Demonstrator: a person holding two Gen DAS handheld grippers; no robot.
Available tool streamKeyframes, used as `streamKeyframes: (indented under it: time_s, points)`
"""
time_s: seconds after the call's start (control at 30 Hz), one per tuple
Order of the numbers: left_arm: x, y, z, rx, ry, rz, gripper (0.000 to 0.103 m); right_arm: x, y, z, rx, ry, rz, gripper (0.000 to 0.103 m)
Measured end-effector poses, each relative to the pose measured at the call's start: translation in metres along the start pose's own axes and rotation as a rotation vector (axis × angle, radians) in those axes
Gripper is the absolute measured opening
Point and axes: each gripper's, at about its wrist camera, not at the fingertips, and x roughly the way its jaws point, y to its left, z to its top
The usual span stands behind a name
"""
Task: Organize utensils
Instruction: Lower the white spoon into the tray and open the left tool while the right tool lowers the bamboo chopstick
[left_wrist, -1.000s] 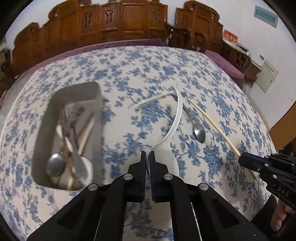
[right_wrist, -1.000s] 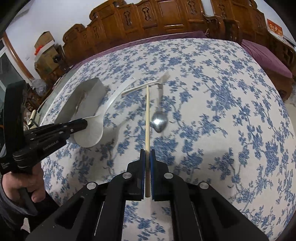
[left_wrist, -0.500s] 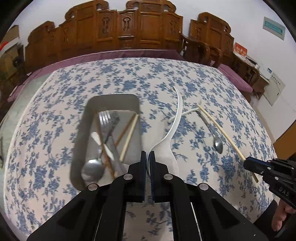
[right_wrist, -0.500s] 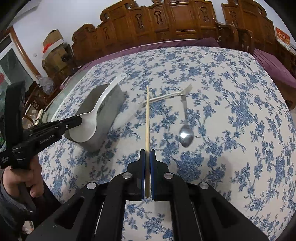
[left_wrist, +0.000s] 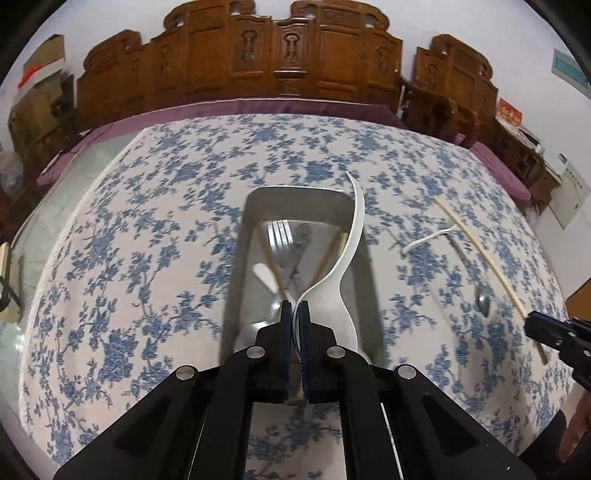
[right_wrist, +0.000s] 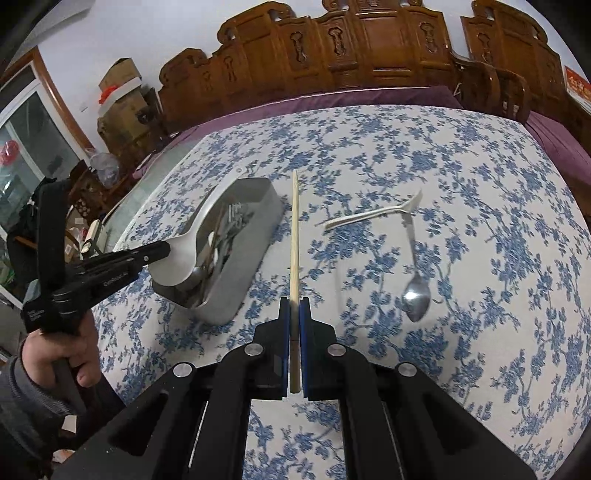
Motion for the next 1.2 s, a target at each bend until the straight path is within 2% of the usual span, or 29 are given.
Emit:
streamKeyframes:
  time_s: [0.5,0.57,0.63,0.93,1.2]
  points:
    - [0.036,0.019,0.000,-0.028,0.075,0.040,0.004,0.014,0.027,0.011,-0.041,0.016,0.015,0.006]
    - [0.037,0.018,0.000,-0.027,0.081,0.038,0.017,0.016,0.029,0.012,-0.047,0.020,0.017,0.006]
    - [0.034,0.018,-0.001,-0.021,0.074,0.034,0.025,0.018,0.032,0.013,-0.052,0.022,0.020,0.006]
    - [0.006,0.023,0.000,0.009,0.035,0.006,0.037,0.035,0.054,0.024,-0.064,0.029,0.058,0.006]
    - [-0.020,0.041,0.003,0.024,-0.015,0.016,0.047,0.066,0.082,0.037,-0.046,0.044,0.094,0.006]
